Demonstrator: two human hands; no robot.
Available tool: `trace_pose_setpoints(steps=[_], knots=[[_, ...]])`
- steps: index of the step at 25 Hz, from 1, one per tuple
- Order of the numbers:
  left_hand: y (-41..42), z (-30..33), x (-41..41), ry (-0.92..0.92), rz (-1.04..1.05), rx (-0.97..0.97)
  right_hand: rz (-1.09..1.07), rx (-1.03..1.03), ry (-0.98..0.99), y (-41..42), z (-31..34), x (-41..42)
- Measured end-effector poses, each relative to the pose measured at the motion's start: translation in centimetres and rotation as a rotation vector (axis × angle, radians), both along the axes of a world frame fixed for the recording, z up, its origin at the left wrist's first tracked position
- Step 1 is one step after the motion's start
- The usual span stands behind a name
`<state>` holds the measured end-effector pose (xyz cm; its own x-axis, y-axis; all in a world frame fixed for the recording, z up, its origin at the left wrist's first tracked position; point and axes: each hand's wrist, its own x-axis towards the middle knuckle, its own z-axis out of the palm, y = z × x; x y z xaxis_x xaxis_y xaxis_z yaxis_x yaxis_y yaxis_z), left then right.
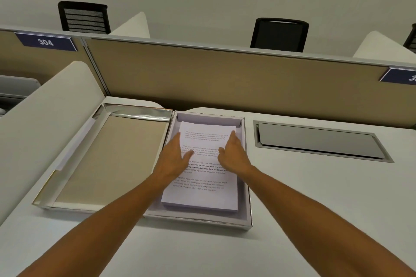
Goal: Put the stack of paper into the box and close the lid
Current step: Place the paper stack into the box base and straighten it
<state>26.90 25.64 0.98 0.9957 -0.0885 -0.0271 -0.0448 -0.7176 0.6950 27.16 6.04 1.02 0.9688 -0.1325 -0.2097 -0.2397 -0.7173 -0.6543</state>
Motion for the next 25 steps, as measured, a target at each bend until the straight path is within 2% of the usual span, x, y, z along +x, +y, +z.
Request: trace_pose_setpoints(steps=[3, 6, 11, 25], knots=[[1.6, -0.6, -1.9, 0.021, -0.395, 0.198, 0.142, -0.097, -0.058, -1.1, 0.9, 2.2], [3.7, -2.3, -3.6, 0.056, -0.56, 0.326, 0.217, -0.22, -0.018, -1.3, 0.8, 4.8], [7.4, -5.3, -4.0, 0.054, -0.584, 0.528, 0.384, -0.346, 0.09, 1.2, -1.0, 9.9], [4.6, -5.1, -4.1, -0.077, -0.607, 0.636, 0.534, -0.543, 0.164, 0.8, -1.8, 14.2]])
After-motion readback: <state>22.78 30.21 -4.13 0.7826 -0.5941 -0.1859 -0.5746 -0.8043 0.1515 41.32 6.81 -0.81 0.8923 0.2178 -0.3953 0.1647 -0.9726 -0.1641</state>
